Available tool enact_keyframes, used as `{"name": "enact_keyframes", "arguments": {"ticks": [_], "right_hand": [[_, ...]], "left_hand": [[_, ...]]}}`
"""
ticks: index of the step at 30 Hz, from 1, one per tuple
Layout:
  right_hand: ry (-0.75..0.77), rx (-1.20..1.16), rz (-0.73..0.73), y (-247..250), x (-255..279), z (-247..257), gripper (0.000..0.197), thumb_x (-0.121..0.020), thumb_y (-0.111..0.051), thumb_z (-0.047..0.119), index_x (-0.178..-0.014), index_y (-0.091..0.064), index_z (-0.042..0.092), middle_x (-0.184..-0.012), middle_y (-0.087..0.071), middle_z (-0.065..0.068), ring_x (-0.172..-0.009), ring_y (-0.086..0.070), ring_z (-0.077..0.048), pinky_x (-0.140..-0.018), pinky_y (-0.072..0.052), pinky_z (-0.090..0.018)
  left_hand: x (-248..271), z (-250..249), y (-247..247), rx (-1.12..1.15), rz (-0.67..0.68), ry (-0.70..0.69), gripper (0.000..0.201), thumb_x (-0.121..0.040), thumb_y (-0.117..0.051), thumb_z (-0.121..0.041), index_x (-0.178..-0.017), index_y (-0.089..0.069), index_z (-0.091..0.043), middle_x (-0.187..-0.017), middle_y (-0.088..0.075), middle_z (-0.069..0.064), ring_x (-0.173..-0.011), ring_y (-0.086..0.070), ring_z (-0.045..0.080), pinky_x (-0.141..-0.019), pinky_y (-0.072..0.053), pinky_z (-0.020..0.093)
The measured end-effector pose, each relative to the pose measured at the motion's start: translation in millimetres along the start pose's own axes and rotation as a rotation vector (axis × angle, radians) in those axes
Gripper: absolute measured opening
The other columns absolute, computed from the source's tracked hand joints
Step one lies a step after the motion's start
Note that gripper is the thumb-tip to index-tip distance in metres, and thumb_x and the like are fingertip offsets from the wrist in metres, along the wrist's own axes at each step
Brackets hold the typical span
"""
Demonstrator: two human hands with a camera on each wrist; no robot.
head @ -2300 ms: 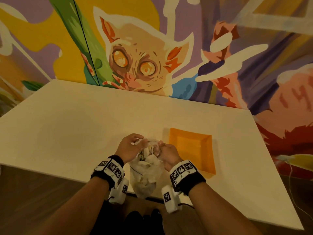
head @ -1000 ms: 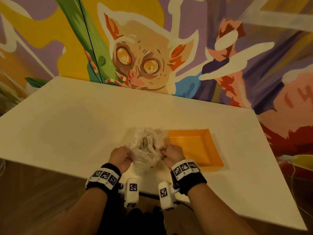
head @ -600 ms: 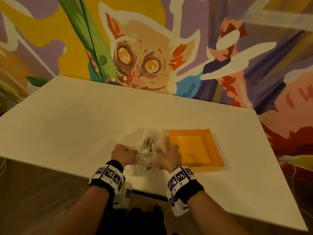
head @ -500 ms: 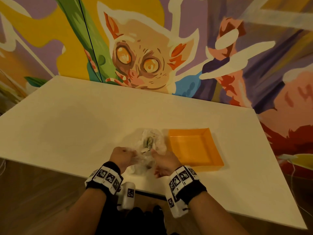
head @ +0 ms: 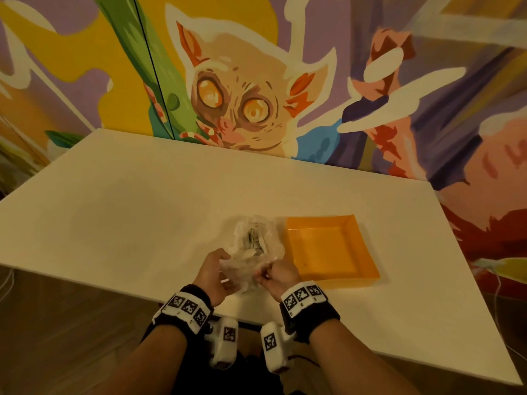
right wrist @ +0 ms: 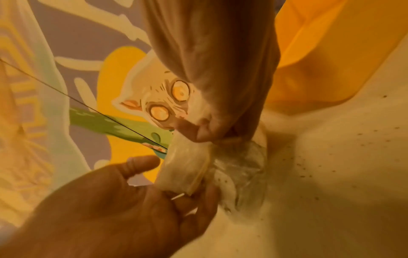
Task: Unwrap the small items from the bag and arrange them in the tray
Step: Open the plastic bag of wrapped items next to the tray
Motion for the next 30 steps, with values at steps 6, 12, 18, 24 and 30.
{"name": "enact_keyframes", "arguments": {"ticks": [6,12,18,24,30], "right_hand": [[0.018,-0.027,-0.043,-2,3,-14,0.026,-0.087,-0.059,0.014,-0.112,-0.061,0.007,-0.108,-0.068,-0.019,-0.093,-0.065,-0.03,-0.061,-0.057,-0.032],[-0.026,-0.003,-0.021,-9,1,-13,0.016,-0.093,-0.063,0.015,-0.106,-0.062,0.006,-0.093,-0.069,-0.012,-0.08,-0.066,-0.023,-0.055,-0.056,-0.027],[0.059,-0.276,0.008,-11,2,5,0.022,-0.097,-0.041,-0.006,-0.112,-0.055,0.003,-0.101,-0.063,-0.019,-0.092,-0.063,-0.029,-0.062,-0.059,-0.031],[-0.04,-0.125,0.046,-11,1,-19,0.041,-0.085,-0.036,-0.016,-0.123,-0.052,-0.014,-0.108,-0.06,-0.033,-0.1,-0.06,-0.042,-0.084,-0.053,-0.045],[0.049,0.13,-0.191,10,5,-16,0.037,-0.086,-0.055,0.019,-0.12,-0.044,0.008,-0.113,-0.061,-0.015,-0.095,-0.064,-0.034,-0.075,-0.06,-0.045]], "left_hand": [[-16,-6,21,-0.59,-0.281,-0.205,0.042,-0.079,-0.077,-0.035,-0.101,-0.059,-0.005,-0.09,-0.064,0.011,-0.077,-0.063,0.026,-0.063,-0.055,0.034],[-11,-8,11,-0.259,-0.205,-0.342,0.021,-0.086,-0.066,0.007,-0.067,-0.057,0.001,-0.08,-0.061,0.019,-0.078,-0.068,0.035,-0.063,-0.061,0.038],[-4,-8,-6,0.303,0.07,-0.177,0.022,-0.099,-0.037,0.008,-0.088,-0.056,0.003,-0.091,-0.063,0.017,-0.089,-0.062,0.026,-0.071,-0.061,0.033],[-14,6,4,0.26,-0.038,0.001,0.013,-0.093,-0.054,0.003,-0.094,-0.067,0.007,-0.121,-0.053,0.028,-0.094,-0.068,0.009,-0.076,-0.045,0.012],[-18,-3,20,-0.018,-0.185,-0.158,0.006,-0.092,-0.05,-0.008,-0.098,-0.05,-0.006,-0.098,-0.052,0.011,-0.085,-0.058,0.031,-0.068,-0.055,0.04]]}}
Point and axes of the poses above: each hand's wrist, its own x-axis away from the middle knuckle, its own y-axis out of the back of the hand, z = x × y, the point moved 4 cm from there along -x, towards the middle knuckle
